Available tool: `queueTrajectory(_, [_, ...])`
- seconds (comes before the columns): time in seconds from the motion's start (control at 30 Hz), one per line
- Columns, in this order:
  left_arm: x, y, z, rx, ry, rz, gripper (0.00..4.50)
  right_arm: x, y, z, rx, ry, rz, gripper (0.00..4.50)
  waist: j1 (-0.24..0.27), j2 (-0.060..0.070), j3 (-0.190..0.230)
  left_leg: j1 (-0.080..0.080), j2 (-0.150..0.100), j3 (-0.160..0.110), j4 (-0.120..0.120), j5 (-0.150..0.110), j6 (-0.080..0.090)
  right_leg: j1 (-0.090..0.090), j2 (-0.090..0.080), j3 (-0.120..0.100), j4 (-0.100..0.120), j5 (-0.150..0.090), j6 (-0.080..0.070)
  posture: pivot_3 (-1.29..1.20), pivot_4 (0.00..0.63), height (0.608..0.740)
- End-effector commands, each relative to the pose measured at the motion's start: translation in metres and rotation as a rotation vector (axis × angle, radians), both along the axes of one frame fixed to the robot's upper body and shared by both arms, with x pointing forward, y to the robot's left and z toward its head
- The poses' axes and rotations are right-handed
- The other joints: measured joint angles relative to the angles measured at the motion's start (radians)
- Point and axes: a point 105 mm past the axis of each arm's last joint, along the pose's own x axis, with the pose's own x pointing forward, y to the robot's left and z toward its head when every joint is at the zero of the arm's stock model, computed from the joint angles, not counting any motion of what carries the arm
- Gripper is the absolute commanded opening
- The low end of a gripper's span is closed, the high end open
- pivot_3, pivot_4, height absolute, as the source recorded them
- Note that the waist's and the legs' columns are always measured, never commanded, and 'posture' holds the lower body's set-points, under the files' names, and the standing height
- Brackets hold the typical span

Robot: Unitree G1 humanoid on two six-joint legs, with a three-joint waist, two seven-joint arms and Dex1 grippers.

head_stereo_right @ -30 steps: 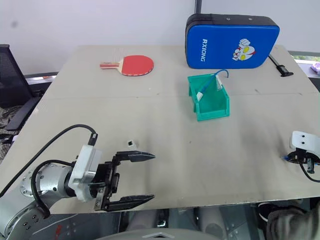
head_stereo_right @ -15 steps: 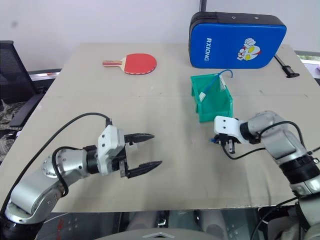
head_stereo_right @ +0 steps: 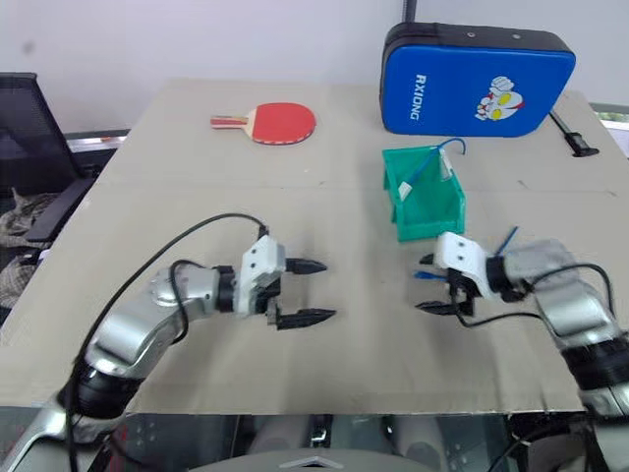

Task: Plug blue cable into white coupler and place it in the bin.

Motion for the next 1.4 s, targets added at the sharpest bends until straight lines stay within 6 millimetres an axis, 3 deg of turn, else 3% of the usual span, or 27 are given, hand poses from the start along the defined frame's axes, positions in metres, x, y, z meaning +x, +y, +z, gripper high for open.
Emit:
queueTrajectory(0.03, [0.005,-0.019,-0.004,0.042,-0.038,-0.078,4.5,-0.018,-0.013,0.028,0.097,-0.131,-0.097,4.46,0.003,0.0,0.0,-0.001,0.0,-0.001,0.001,0.0,0.0,0.0,0.0,0.001,0.0,0.0,0.001,0.0,0.15,0.731])
queueTrajectory(0.3, [0.036,-0.057,-0.015,0.145,-0.062,-0.09,4.5,-0.07,-0.041,0.014,0.147,-0.16,-0.426,4.46,0.001,0.001,-0.001,-0.002,-0.002,-0.006,0.002,-0.001,0.002,0.0,0.0,-0.002,0.001,-0.001,0.008,0.0,0.15,0.731])
queueTrajectory(0.53, [0.046,-0.091,-0.007,0.162,-0.074,-0.15,4.5,-0.094,-0.039,0.01,0.176,-0.156,-0.529,4.46,-0.02,0.002,-0.002,-0.002,-0.002,-0.008,0.004,-0.001,0.002,0.0,0.0,-0.002,0.002,-0.002,0.005,0.0,0.15,0.731])
queueTrajectory(0.77, [0.051,-0.118,-0.007,0.194,-0.089,-0.182,4.5,-0.1,-0.046,0.009,0.169,-0.169,-0.599,4.46,-0.022,0.002,-0.002,-0.004,-0.003,-0.009,0.005,-0.001,0.002,0.0,0.0,-0.001,0.001,-0.003,0.005,0.0,0.15,0.731])
queueTrajectory(0.87, [0.05,-0.122,-0.018,0.245,-0.084,-0.194,3.82,-0.103,-0.046,0.008,0.167,-0.172,-0.611,4.5,-0.021,0.002,-0.002,-0.004,-0.003,-0.01,0.005,-0.001,0.002,0.0,0.0,-0.003,0.001,-0.003,0.005,0.0,0.15,0.731])
queueTrajectory(1.13, [0.046,-0.127,-0.039,0.296,-0.086,-0.229,0.18,-0.106,-0.048,0.004,0.17,-0.171,-0.634,4.5,-0.02,0.004,-0.003,-0.005,-0.003,-0.012,0.006,-0.001,0.002,0.0,0.0,-0.004,0.001,-0.003,0.005,0.0,0.15,0.731])
queueTrajectory(1.4, [0.043,-0.123,-0.037,0.26,-0.118,-0.262,0.05,-0.098,-0.041,0.001,0.194,-0.171,-0.638,4.5,-0.02,0.004,-0.004,-0.005,-0.003,-0.012,0.007,-0.001,0.002,0.0,0.0,-0.005,0.001,-0.003,0.005,0.0,0.15,0.731])
